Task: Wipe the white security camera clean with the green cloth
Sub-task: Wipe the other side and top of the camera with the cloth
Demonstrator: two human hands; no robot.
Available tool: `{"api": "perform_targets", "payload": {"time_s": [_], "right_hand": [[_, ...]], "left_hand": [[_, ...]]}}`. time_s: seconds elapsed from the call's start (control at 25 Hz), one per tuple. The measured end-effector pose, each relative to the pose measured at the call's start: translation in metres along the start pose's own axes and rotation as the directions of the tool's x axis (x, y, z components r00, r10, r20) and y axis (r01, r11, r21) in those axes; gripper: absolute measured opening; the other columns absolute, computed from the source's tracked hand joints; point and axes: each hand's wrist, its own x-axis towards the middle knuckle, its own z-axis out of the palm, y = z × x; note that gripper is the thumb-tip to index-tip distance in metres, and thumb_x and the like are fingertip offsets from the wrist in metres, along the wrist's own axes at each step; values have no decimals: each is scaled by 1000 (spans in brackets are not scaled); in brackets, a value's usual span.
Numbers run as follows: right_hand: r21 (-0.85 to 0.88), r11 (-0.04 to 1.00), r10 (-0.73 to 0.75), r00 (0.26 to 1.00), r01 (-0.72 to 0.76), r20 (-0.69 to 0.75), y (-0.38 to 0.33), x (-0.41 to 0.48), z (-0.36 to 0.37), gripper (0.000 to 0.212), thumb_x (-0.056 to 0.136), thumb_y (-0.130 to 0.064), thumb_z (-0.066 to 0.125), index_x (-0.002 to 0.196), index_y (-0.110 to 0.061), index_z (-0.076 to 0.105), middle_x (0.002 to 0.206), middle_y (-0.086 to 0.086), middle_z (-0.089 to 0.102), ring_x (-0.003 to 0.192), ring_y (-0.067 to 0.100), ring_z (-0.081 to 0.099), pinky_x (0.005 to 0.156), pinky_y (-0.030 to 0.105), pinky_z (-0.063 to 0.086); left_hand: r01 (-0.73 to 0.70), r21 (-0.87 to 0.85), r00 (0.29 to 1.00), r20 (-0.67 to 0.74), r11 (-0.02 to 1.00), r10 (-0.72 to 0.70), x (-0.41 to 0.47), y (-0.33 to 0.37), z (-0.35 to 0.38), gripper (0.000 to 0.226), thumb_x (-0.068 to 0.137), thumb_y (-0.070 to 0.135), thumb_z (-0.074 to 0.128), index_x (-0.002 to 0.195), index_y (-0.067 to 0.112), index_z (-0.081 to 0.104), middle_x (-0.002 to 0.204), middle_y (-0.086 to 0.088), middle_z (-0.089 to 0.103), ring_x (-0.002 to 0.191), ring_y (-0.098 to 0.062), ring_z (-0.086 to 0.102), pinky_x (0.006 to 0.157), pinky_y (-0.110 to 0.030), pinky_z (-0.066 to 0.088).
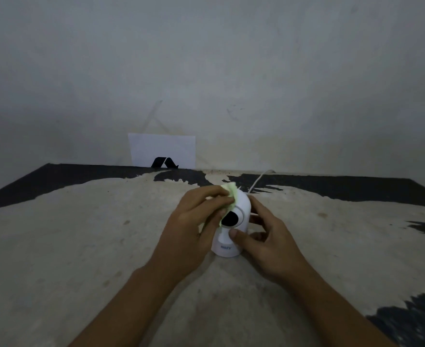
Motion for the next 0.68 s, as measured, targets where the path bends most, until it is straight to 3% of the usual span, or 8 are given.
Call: {"api": "perform_targets", "payload": {"time_s": [0.08, 0.16, 0.28, 0.4, 0.56, 0.68], "right_hand": [[15, 1000, 3, 1000, -3, 2, 1, 0, 1, 64, 81, -29, 71, 135, -37, 40, 128, -13, 55, 112, 1, 54, 72, 12, 52], [23, 1000, 4, 1000, -4, 1, 3, 1, 1, 61, 81, -27, 71, 135, -36, 42, 127, -14, 56, 112, 3, 55, 72, 14, 53], [-1, 1000, 6, 1000, -6, 0, 2, 2, 1, 67, 81, -28, 71, 137, -40, 37, 129, -20, 52, 112, -6, 51, 72, 8, 50], [-13, 1000, -1, 1000, 1, -1, 0, 1, 1, 66, 81, -30, 71, 133, -46, 35, 128, -22, 50, 107, -18, 47, 72, 6, 49], [-27, 1000, 0, 1000, -1, -15, 1, 0, 0, 69, 80, -32, 72, 139, -39, 35, 132, -16, 50, 114, -4, 50, 75, 15, 54], [-39, 999, -6, 1000, 5, -12, 1, 0, 1, 69, 81, -32, 71, 139, -39, 35, 134, -16, 50, 117, 0, 50, 75, 17, 54]], "left_hand": [[-127, 3, 975, 186, 992, 125, 9, 1, -1, 33, 88, 7, 52, 118, 12, 64, 129, 4, 58, 127, -7, 45, 109, -23, 34], [-128, -15, 954, 273, 992, 128, 18, 3, 0, 34, 90, 5, 51, 120, 14, 63, 132, 4, 58, 131, -5, 42, 110, -21, 30], [138, -74, 966, 229, 988, -118, 27, 8, -1, 31, 96, 25, 44, 122, 23, 61, 128, 10, 60, 117, 3, 51, 98, -13, 40], [428, -130, 891, 229, 894, -393, 30, 6, 0, 32, 97, 35, 38, 120, 34, 60, 115, 19, 62, 100, 17, 51, 78, 1, 39], [580, -191, 814, 141, 791, -563, 17, 4, 0, 31, 98, 33, 37, 111, 32, 66, 103, 13, 70, 93, 6, 59, 71, -7, 42], [625, -133, 780, 150, 769, -607, -2, 6, -1, 30, 97, 28, 41, 103, 27, 71, 94, 8, 73, 80, 0, 63, 61, -4, 43]]}}
